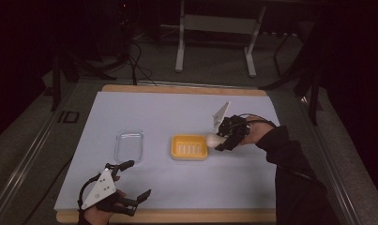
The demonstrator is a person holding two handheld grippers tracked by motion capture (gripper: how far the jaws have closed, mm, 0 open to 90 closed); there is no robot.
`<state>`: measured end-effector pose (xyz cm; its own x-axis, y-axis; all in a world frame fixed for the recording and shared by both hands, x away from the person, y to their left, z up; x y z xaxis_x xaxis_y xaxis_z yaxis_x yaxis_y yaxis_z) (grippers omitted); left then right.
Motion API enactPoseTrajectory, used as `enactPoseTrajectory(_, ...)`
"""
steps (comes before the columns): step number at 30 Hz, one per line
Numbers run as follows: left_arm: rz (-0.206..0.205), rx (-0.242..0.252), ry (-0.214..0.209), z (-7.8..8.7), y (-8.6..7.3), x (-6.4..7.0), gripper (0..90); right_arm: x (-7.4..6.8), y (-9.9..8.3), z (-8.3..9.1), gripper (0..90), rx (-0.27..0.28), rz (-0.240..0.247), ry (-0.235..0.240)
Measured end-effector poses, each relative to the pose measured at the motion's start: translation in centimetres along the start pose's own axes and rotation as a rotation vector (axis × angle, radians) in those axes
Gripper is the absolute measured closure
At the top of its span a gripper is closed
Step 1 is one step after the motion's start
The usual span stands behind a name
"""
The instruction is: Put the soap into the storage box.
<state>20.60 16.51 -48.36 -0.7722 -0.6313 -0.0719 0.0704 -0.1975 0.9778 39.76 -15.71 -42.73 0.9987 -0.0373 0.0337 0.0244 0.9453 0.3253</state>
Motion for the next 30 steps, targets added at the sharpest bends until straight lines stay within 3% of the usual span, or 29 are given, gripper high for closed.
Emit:
enactPoseTrajectory(11,-0.002,-0.001,-0.003,0.0,0.0,0.0,1.1,-0.1,1.4,-0.3,49.9,0.028,0.011,0.012)
enactPoseTrajectory(21,-0.006,-0.004,-0.004,0.0,0.0,0.0,1.2,-0.3,3.8,-0.1,49.9,0.083,0.059,0.008)
enactPoseTrajectory(30,-0.006,-0.006,-0.006,0.0,0.0,0.0,1.1,-0.3,5.3,-0.5,49.9,0.087,0.08,0.026)
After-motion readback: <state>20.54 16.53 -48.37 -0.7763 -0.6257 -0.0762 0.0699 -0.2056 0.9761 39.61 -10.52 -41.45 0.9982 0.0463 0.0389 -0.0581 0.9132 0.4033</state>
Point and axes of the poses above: each handheld gripper's, and its own axes: z roughly backward along the jaws, y roughly out of its top, x roughly to its right, the point moved 3 cm from there along -z, roughly forward along the jaws, and after that the axes turned 1 degree about y, right-handed, at the moved point
